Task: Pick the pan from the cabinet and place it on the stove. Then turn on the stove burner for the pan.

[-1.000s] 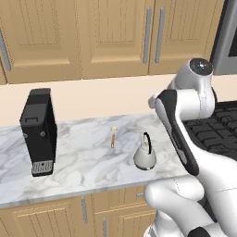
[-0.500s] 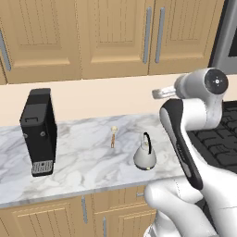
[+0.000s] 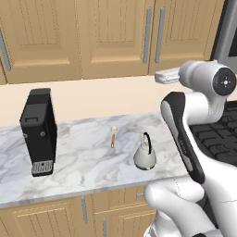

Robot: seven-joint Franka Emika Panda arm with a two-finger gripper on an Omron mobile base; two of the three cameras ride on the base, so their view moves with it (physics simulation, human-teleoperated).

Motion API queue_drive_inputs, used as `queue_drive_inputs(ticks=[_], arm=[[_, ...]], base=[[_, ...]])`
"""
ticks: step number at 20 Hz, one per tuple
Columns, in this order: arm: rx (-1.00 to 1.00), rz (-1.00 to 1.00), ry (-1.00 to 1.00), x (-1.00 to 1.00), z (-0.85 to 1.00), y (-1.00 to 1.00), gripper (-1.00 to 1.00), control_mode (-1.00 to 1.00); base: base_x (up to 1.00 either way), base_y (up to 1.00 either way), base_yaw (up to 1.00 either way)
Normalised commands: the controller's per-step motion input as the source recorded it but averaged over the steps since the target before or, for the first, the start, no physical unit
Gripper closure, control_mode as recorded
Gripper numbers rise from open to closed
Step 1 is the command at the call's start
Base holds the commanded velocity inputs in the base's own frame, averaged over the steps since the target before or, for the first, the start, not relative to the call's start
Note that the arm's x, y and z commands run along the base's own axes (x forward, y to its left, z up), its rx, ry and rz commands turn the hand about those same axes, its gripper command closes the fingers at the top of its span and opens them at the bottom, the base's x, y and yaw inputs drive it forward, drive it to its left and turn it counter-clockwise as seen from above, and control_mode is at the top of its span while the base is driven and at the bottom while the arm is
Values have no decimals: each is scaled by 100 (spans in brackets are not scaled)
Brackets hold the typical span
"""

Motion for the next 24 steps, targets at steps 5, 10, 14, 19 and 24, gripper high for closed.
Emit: queue_drive_inputs(ticks=[5,10,14,19,24], arm=[[4,6,-14,8,33,0,-100,-100],[1,0,-13,33,22,0,-100,-100],[3,0,-12,42,21,-1,-100,-100],[3,0,-10,46,12,-2,-100,-100],[3,0,-7,35,0,-10,-100,-100]], base=[[0,0,0],[0,0,0],[0,0,0],[0,0,0],[0,0,0]])
